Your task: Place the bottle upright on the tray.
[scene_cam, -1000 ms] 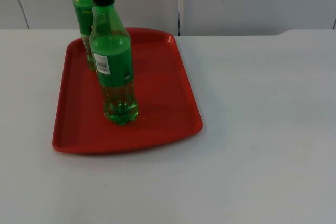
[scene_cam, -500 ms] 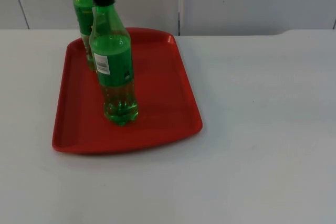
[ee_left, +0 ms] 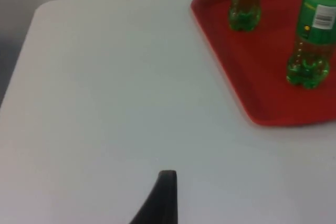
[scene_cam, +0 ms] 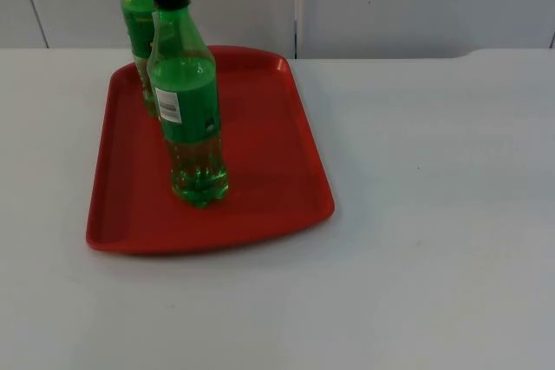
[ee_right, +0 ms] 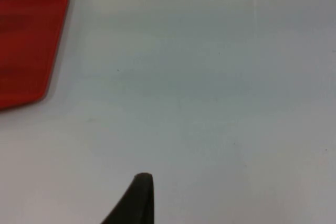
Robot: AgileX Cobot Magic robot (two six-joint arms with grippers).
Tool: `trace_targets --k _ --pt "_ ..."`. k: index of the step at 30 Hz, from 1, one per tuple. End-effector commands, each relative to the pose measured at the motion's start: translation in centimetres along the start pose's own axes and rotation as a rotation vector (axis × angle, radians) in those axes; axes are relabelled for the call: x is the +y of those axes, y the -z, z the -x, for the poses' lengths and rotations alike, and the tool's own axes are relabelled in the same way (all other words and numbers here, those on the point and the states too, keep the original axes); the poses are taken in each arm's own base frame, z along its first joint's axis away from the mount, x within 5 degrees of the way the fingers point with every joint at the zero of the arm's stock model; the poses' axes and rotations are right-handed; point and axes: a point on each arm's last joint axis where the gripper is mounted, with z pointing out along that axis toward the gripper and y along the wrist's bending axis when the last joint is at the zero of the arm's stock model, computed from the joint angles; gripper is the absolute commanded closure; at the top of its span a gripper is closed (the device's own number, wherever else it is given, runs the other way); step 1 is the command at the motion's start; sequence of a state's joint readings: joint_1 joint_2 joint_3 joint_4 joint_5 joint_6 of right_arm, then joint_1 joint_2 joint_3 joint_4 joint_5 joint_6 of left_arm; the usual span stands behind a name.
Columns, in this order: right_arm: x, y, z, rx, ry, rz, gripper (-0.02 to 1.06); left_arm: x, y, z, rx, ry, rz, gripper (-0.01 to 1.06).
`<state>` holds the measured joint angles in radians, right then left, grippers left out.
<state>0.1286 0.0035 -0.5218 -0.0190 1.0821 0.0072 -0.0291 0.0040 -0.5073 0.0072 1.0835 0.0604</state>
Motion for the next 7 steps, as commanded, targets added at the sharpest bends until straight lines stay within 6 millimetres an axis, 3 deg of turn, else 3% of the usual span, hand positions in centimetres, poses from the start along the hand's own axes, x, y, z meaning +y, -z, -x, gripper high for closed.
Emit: trace_targets --k 1,7 --pt "0.03 -0.11 -0.11 -0.001 -0.006 -0.002 -0.01 0.03 -0.08 -0.10 -0.002 0.012 0.023 0.17" --pt "0.03 -0.11 -0.11 -0.001 -0.006 -0.002 -0.01 -0.01 -0.07 -0.10 0.002 0.045 0.085 0.17"
